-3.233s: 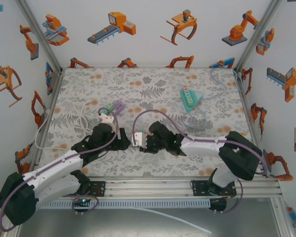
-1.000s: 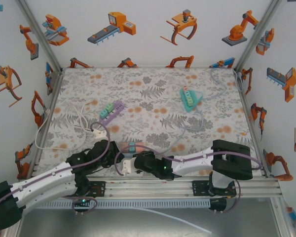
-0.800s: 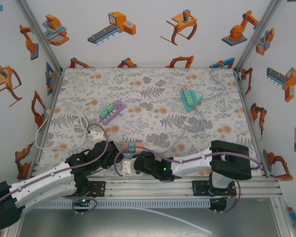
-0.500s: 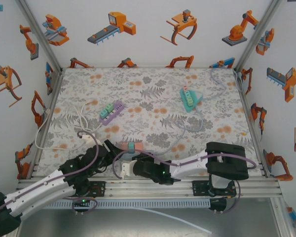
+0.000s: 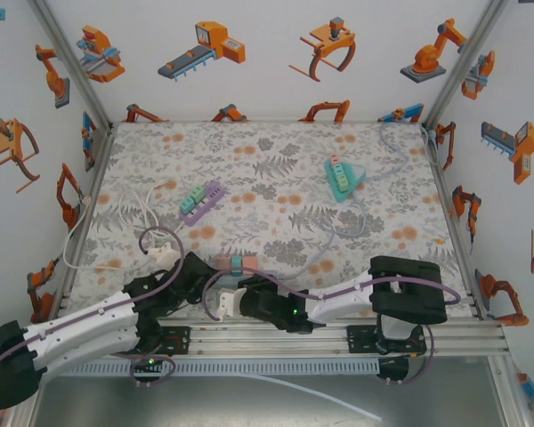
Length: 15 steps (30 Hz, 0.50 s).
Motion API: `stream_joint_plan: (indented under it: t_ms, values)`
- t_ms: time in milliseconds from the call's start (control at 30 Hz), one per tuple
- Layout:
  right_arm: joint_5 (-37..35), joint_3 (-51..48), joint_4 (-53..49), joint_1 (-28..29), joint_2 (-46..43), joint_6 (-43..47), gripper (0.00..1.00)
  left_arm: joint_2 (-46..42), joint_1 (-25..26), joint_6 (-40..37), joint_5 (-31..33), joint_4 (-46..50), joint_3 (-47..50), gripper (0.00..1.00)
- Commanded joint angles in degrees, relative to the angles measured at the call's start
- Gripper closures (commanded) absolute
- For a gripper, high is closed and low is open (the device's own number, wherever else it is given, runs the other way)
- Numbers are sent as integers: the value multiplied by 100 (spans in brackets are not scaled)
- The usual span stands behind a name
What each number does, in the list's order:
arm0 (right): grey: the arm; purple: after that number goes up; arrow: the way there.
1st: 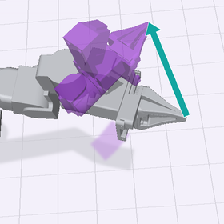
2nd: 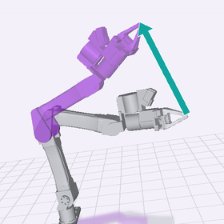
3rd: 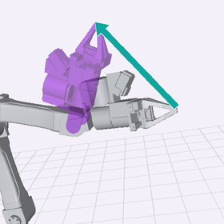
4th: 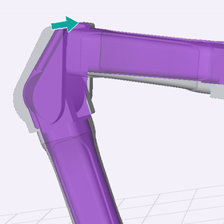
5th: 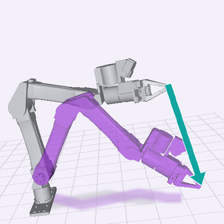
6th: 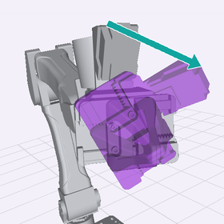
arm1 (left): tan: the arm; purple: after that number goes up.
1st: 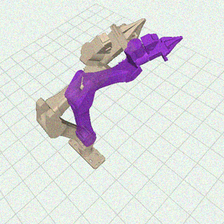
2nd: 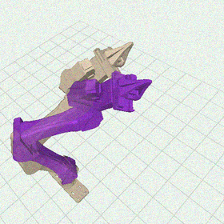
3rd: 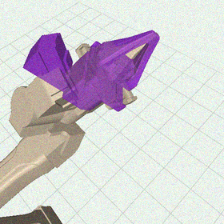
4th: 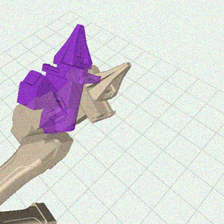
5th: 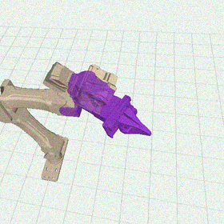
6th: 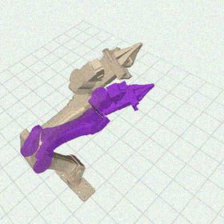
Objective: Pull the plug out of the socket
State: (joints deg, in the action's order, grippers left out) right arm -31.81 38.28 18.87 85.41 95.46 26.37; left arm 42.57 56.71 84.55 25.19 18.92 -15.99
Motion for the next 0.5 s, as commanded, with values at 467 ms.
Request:
stream_joint_plan:
  t_ms: [467]
  values:
    - [1971,-12,-1746,-344,-1794,-2557,34,618,362,170,-634,1234,322,75]
